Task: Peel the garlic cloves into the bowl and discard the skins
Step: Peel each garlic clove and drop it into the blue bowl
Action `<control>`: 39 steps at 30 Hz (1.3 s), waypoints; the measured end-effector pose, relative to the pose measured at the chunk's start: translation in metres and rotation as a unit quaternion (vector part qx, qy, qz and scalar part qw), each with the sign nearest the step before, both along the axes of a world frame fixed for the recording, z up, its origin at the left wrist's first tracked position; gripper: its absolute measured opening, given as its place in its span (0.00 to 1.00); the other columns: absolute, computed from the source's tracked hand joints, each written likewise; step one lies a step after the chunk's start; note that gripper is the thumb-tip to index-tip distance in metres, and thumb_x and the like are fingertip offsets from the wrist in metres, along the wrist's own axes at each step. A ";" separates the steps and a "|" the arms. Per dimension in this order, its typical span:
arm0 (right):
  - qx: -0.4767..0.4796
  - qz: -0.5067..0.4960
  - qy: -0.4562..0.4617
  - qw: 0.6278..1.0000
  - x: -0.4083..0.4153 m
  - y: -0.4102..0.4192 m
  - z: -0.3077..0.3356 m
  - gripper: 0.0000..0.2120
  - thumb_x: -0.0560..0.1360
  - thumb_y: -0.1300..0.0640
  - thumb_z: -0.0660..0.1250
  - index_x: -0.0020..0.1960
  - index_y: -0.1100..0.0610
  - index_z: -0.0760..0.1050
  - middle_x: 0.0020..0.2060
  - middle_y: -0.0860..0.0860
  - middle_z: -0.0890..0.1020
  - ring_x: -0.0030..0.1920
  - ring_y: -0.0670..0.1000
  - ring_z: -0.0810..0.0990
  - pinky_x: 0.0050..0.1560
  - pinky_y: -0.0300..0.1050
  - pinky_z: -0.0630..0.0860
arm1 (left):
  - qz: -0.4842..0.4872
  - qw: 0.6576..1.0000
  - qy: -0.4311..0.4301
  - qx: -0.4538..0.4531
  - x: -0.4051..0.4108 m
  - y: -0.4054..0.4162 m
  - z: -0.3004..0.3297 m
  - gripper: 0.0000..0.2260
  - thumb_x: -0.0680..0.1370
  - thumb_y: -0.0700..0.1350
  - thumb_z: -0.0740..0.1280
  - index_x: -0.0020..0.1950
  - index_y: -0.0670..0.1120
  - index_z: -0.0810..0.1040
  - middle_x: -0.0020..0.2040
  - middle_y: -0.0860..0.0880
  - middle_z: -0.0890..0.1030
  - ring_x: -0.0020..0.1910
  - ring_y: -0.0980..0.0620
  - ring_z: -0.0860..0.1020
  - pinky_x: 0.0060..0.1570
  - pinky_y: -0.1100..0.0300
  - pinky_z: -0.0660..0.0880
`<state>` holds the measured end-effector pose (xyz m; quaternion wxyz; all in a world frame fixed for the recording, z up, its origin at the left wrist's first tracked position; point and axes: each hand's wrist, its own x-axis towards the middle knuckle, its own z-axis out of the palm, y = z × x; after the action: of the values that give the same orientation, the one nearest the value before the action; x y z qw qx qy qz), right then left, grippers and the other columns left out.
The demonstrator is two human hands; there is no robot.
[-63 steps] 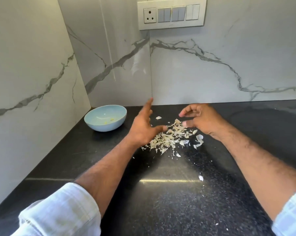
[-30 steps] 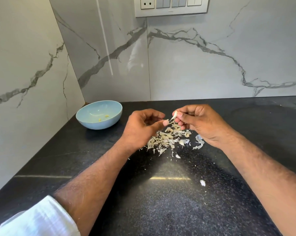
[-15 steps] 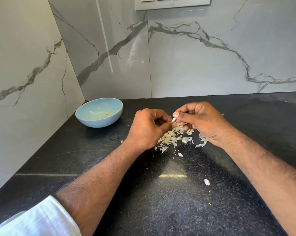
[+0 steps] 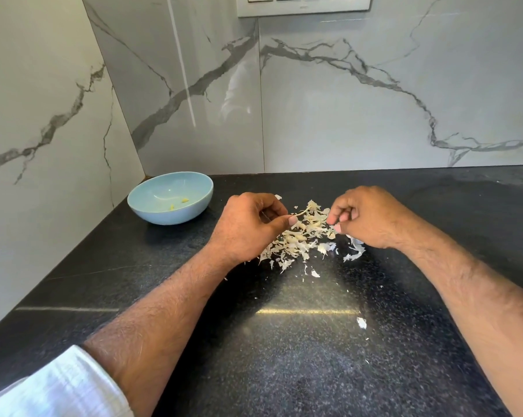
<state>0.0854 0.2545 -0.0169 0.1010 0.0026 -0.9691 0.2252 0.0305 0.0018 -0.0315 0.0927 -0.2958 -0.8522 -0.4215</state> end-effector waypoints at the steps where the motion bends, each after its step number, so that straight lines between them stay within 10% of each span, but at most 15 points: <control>1: 0.003 0.016 -0.013 1.000 0.001 -0.002 0.000 0.12 0.73 0.64 0.79 0.45 0.46 0.86 0.40 0.43 0.85 0.35 0.38 0.80 0.38 0.30 0.74 | 0.000 1.000 -0.001 0.000 0.000 0.000 0.000 0.08 0.77 0.56 0.79 0.46 0.53 0.86 0.38 0.57 0.86 0.37 0.60 0.84 0.45 0.55 0.85; 7: -0.001 0.052 0.037 0.998 0.003 -0.010 -0.002 0.09 0.76 0.66 0.75 0.48 0.52 0.87 0.40 0.39 0.81 0.36 0.26 0.76 0.33 0.22 0.70 | 0.011 1.000 -0.004 0.000 -0.007 -0.005 -0.002 0.08 0.77 0.56 0.79 0.46 0.53 0.86 0.37 0.57 0.86 0.36 0.59 0.84 0.45 0.53 0.86; 21: 0.070 0.125 0.025 0.989 -0.011 -0.040 -0.018 0.14 0.80 0.62 0.71 0.57 0.46 0.87 0.47 0.43 0.80 0.53 0.45 0.78 0.60 0.48 0.78 | 0.032 0.999 -0.007 -0.019 -0.013 -0.008 -0.005 0.08 0.77 0.57 0.79 0.45 0.54 0.86 0.37 0.57 0.86 0.37 0.59 0.84 0.46 0.50 0.86; 27: 0.064 0.117 0.009 0.991 -0.014 -0.029 -0.017 0.02 0.78 0.55 0.75 0.49 0.48 0.84 0.47 0.42 0.77 0.49 0.44 0.78 0.46 0.43 0.77 | 0.038 0.999 -0.020 -0.033 -0.015 -0.010 -0.006 0.07 0.77 0.57 0.78 0.45 0.56 0.85 0.38 0.58 0.86 0.39 0.60 0.85 0.49 0.49 0.85; 39: -0.026 0.094 0.100 0.990 -0.007 -0.020 -0.004 0.11 0.76 0.60 0.77 0.56 0.48 0.85 0.46 0.43 0.82 0.46 0.40 0.80 0.47 0.33 0.76 | 0.048 0.998 -0.031 -0.026 -0.015 -0.014 -0.002 0.08 0.77 0.57 0.78 0.46 0.55 0.86 0.38 0.57 0.86 0.41 0.58 0.85 0.51 0.48 0.86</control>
<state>0.0788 0.2344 -0.0212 0.1762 0.1131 -0.9434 0.2573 0.0152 -0.0125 -0.0331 0.0784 -0.2438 -0.8787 -0.4030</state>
